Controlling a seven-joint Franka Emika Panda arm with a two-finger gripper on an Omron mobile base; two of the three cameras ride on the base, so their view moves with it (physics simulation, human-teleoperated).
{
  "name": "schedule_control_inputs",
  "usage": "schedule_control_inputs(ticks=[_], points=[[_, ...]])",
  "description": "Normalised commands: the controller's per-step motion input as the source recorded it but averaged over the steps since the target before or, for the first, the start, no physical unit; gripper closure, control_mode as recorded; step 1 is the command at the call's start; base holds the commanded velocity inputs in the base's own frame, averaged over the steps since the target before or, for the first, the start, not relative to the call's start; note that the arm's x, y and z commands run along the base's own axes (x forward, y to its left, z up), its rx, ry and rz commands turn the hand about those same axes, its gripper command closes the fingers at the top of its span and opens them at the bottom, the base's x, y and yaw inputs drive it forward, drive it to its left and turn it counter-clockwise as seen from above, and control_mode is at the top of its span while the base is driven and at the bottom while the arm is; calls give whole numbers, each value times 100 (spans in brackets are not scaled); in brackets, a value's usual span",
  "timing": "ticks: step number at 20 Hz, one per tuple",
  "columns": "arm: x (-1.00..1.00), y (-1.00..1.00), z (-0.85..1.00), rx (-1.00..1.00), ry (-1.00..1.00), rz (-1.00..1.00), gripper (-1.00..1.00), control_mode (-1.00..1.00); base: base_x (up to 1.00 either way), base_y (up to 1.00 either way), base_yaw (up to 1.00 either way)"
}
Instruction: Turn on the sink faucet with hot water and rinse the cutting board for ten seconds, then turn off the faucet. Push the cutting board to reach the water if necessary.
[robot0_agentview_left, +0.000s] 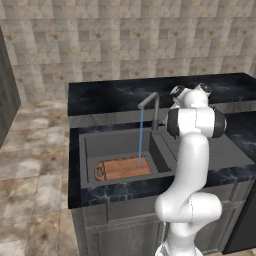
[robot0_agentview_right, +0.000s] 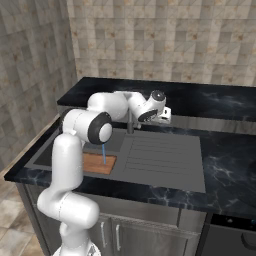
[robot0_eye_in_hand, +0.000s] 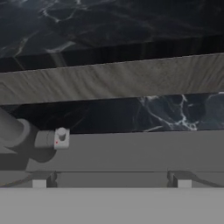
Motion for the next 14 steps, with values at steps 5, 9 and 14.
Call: schedule_control_inputs(ticks=[5,9,14], points=[[20,0,0,0,0,0,-100,-100,0,0,0],[13,0,0,0,0,0,-100,-100,0,0,0],[1,0,0,0,0,0,-100,-100,0,0,0]])
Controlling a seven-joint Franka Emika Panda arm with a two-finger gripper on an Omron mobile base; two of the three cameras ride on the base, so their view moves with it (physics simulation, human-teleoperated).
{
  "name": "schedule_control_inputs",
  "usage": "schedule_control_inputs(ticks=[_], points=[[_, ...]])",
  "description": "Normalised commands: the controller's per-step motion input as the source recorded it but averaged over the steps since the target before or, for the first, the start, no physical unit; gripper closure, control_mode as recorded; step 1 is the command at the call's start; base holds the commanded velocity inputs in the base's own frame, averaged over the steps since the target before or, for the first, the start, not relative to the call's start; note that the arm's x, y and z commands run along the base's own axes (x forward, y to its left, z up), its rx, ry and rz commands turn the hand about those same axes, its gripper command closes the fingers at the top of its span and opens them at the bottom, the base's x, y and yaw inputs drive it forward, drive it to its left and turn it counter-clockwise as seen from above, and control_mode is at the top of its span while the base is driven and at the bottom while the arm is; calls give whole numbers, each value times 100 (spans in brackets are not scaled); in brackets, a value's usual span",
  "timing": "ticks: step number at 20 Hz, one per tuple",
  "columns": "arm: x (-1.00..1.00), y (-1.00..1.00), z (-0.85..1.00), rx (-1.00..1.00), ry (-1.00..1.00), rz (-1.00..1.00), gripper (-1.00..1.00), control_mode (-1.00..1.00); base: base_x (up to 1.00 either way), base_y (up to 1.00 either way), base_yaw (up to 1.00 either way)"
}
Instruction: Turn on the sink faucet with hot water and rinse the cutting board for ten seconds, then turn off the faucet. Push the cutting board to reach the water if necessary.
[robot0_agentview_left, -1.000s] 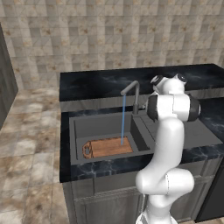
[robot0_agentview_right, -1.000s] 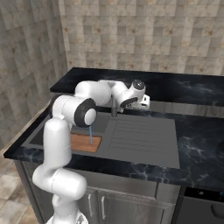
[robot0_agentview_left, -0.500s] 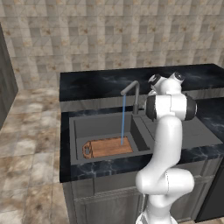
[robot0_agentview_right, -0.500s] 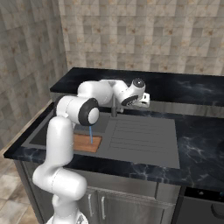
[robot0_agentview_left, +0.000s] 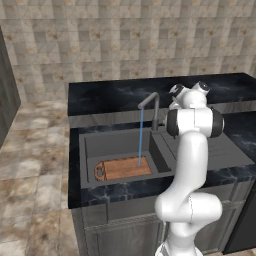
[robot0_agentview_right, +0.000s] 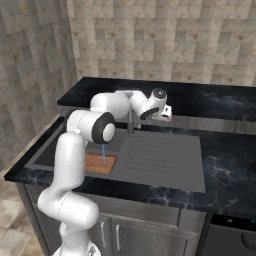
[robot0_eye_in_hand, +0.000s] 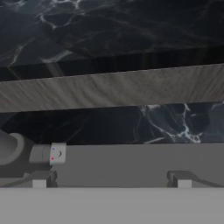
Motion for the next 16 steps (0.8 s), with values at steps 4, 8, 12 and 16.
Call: schedule_control_inputs(ticks=[4,8,12,16], points=[[0,0,0,0,0,0,-100,-100,0,0,0],[0,0,0,0,0,0,-100,-100,0,0,0],[0,0,0,0,0,0,-100,-100,0,0,0],[0,0,0,0,0,0,-100,-100,0,0,0]])
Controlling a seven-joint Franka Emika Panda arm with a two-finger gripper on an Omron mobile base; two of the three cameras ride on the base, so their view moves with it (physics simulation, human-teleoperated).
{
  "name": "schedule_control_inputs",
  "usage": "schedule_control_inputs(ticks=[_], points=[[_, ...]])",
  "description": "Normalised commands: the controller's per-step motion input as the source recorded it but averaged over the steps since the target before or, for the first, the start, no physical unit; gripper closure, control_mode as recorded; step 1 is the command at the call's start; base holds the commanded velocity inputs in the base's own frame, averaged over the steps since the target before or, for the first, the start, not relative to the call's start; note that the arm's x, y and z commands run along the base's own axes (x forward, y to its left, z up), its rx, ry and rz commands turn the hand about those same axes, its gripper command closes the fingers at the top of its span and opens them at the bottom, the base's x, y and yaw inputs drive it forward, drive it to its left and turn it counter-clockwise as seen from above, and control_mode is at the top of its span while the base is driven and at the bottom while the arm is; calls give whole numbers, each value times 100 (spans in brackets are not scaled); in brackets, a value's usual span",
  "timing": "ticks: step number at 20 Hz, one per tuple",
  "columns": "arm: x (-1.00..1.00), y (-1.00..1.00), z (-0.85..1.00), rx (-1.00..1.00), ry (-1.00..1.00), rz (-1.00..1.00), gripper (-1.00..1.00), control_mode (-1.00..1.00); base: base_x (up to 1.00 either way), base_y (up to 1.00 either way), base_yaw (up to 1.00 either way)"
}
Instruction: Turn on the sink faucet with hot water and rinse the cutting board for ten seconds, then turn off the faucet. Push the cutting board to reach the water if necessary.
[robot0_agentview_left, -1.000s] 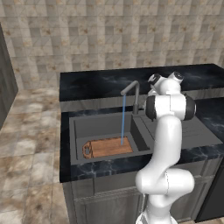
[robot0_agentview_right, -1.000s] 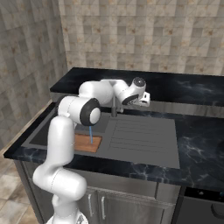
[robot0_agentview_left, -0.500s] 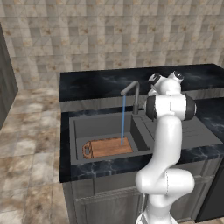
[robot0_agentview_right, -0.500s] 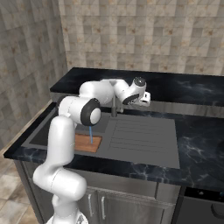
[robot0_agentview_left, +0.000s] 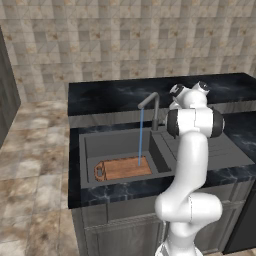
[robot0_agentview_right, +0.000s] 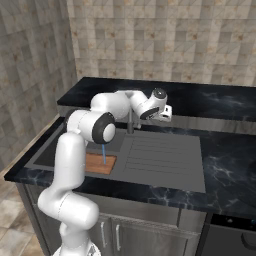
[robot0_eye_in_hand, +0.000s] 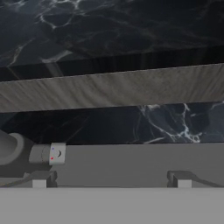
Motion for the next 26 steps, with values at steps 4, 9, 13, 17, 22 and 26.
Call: schedule_control_inputs(ticks=[4,9,13,17,22,26], points=[[0,0,0,0,0,0,-100,-100,0,0,0],[0,0,0,0,0,0,-100,-100,0,0,0],[0,0,0,0,0,0,-100,-100,0,0,0],[0,0,0,0,0,0,-100,-100,0,0,0],[0,0,0,0,0,0,-100,-100,0,0,0],[0,0,0,0,0,0,-100,-100,0,0,0]])
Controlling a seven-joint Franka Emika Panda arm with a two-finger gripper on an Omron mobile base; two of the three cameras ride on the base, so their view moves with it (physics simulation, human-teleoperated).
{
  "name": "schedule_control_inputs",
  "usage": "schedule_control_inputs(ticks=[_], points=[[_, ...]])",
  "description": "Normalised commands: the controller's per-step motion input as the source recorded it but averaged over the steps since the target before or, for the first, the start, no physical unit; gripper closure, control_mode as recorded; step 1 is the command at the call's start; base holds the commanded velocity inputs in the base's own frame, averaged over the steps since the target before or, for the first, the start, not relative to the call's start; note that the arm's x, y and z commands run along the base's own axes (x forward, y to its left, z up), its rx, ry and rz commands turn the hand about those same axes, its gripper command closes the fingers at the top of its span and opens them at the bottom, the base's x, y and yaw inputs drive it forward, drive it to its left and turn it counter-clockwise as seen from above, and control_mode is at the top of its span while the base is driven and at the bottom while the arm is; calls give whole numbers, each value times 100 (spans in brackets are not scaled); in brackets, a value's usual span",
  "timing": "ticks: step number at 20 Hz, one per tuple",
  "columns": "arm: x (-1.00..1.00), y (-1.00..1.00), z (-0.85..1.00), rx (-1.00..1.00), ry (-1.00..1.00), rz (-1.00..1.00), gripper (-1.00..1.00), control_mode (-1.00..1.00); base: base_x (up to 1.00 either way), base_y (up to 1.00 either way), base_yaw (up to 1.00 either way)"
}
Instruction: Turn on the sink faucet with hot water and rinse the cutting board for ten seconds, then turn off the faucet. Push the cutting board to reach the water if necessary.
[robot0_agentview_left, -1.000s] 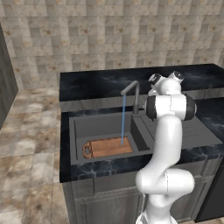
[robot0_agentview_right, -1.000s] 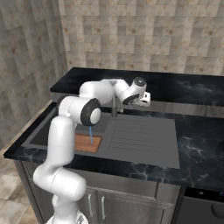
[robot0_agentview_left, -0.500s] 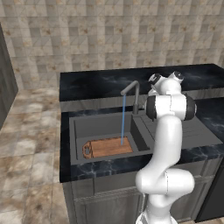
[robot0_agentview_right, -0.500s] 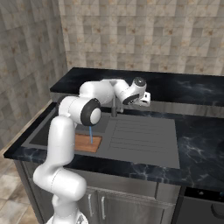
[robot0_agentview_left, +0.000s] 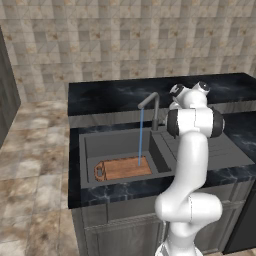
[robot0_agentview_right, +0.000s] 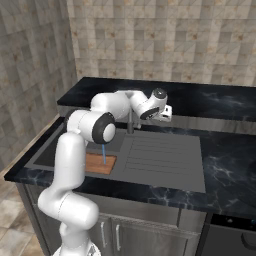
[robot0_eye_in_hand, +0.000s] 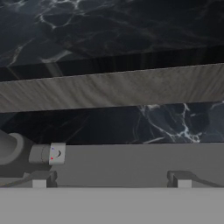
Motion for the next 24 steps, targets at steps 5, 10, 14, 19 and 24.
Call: schedule_control_inputs(ticks=[5,10,14,19,24], points=[[0,0,0,0,0,0,-100,-100,0,0,0],[0,0,0,0,0,0,-100,-100,0,0,0],[0,0,0,0,0,0,-100,-100,0,0,0],[0,0,0,0,0,0,-100,-100,0,0,0],[0,0,0,0,0,0,-100,-100,0,0,0]])
